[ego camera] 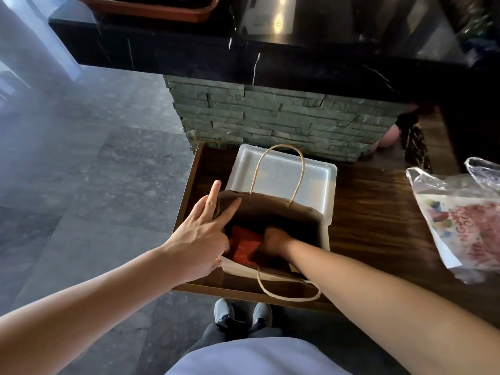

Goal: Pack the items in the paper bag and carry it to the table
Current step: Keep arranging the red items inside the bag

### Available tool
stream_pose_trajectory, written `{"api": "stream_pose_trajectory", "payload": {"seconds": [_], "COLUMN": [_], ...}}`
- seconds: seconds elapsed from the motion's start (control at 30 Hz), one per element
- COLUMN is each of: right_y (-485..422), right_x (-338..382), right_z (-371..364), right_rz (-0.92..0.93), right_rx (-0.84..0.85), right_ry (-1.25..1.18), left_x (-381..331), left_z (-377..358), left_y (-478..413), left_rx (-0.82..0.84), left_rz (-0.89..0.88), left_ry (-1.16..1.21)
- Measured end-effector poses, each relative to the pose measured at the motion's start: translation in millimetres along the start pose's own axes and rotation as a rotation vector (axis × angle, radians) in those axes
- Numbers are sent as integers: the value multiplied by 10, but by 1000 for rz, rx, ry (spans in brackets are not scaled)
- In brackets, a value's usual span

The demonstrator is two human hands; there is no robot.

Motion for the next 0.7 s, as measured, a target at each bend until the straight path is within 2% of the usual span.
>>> {"api": "stream_pose_trajectory", "payload": {"seconds": [0.07,0.17,0.23,0.3,0.53,0.63,0.7], "right_y": [35,98,124,167,257,269,327], "right_x": [-72,-171,-141,-82,-83,-110,-112], "right_z": [-75,-125,-124,-81,237,450,529], "right_rz": [-64,-195,-221,-211,-129,-137,-120], "right_rx": [46,114,142,144,92,30,47], "right_ry": [-58,-342,-526,-609,-327,-112,69], "left_x": [-2,-4,-6,-20,-30,-31,-29], "left_z": [-10,-19,-22,-12,14,-3,-12], "left_y": [9,31,39,40,44,57,63], "left_rx": [-2,-9,-7,-14,-49,-57,-50], "left_rz": [1,7,6,-4,-9,-13,-13], "left_ry": [4,26,22,9,1,3,-10]}}
Point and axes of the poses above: each hand's wrist, its own y-axis away from the middle knuckle, its own z-axis out of the back of the hand, x = y × z, the point moved 9 cm from there along -y, towards the middle knuckle, and after that the axes turned 2 degrees about -z, right-handed, at the moved point
